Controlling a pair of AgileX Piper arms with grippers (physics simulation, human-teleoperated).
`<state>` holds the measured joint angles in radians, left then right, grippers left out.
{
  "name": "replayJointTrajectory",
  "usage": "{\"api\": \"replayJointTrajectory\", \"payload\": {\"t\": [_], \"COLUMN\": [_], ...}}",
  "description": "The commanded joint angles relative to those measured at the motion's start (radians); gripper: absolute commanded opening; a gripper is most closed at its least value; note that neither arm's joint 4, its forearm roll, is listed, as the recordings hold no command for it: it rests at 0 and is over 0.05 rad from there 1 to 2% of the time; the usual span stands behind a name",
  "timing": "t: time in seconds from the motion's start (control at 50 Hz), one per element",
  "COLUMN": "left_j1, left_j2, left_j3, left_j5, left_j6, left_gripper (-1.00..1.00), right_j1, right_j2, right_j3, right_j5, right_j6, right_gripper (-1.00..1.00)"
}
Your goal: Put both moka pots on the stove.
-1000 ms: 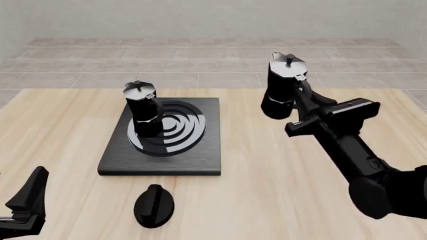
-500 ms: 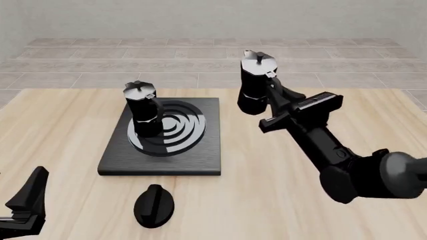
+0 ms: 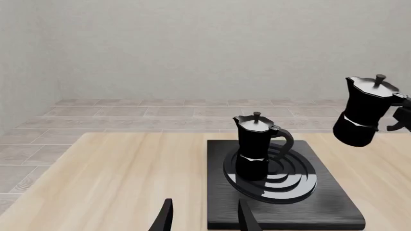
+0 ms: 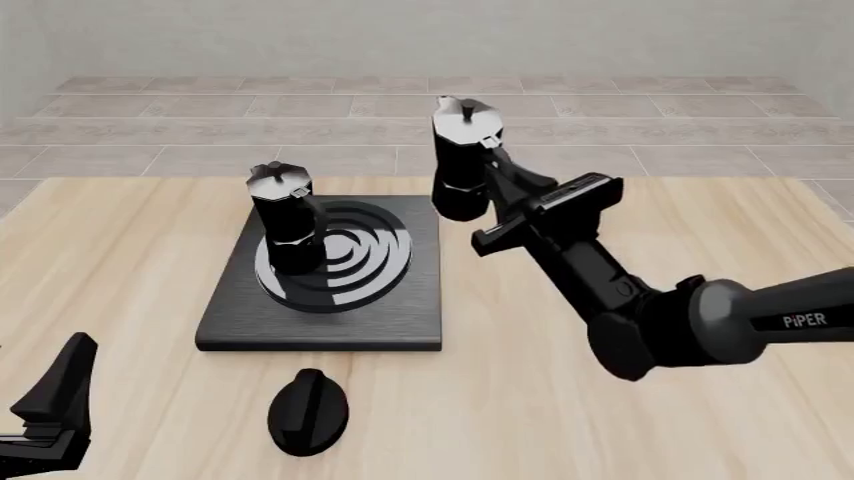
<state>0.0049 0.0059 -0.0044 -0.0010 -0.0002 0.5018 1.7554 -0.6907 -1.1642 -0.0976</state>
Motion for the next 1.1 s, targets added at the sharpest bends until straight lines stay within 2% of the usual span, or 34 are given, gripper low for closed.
{"api": "replayJointTrajectory", "payload": {"t": [0.02,0.58,1.1], "left_j1": [0.000,0.000,0.000], "left_j2": [0.000,0.000,0.000], "left_j3": [0.000,0.000,0.000], "left_j5": [0.000,0.000,0.000], "left_j6": [0.000,0.000,0.000], "left_gripper": [1.00,1.00,1.00], "right_j1": [0.032,0.060,0.088], "right_j2": [0.031,0.147,0.197], "right_j3": [-0.074,-0.163,-0.241], "right_j5": [-0.008,0.004,0.027], "right_j6": [0.002,-0.003,0.005], "right_gripper": [-1.00,-1.00,-1.00]}}
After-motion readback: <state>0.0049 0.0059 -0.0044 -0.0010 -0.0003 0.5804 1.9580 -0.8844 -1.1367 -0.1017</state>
